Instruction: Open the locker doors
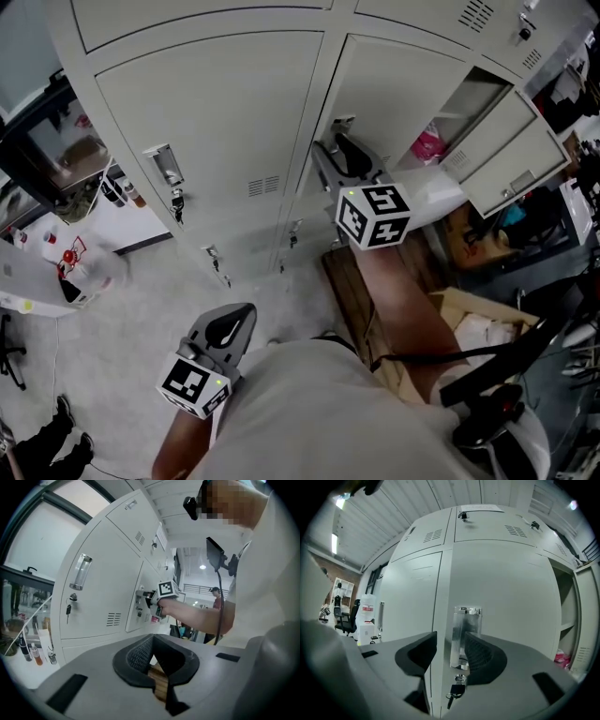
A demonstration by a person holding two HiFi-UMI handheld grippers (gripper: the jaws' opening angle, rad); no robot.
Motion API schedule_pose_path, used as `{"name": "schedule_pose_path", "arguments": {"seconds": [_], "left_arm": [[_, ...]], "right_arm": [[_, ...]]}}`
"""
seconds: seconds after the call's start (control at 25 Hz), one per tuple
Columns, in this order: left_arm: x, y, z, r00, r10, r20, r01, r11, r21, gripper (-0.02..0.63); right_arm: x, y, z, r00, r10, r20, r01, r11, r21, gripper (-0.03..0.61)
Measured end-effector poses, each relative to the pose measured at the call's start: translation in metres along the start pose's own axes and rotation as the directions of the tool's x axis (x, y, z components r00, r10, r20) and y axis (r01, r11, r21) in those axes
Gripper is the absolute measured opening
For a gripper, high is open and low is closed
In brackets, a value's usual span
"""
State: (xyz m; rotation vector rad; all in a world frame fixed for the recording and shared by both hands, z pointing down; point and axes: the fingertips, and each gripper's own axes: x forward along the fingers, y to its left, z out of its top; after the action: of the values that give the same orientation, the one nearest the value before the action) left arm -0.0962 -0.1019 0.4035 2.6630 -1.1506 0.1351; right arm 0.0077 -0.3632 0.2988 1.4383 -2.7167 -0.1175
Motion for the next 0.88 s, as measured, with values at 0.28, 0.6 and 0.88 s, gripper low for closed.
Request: {"name": "schedule_pose_path", "arguments": {"seconds": [0.28,0.6,0.88], "left_arm": [[-0.001,0.003,0.000,1.000,0.006,0.005,-0.005,1.000,-0.015,0.009],[-0.004,0.003,0.004,1.000,0.009,0.021,-0.008,1.000,-0.027,0.009],[0.002,-0.013,0.010,0.999,-0.026,0.020,0.026,1.000,-0.014,0.011]], "right_arm": [[0.012,0.001,-0.003,0.999,-0.037,-0.023,0.037,0.999,-0.002,0.143],[0.004,-0.001,-0.005,0.996,-0.075,-0.055,0.076,0.997,0.012,0.119],[-0.021,-0.001,-0.007,0.997,-0.059,-0.046,0.060,0.998,0.023,0.107]]}}
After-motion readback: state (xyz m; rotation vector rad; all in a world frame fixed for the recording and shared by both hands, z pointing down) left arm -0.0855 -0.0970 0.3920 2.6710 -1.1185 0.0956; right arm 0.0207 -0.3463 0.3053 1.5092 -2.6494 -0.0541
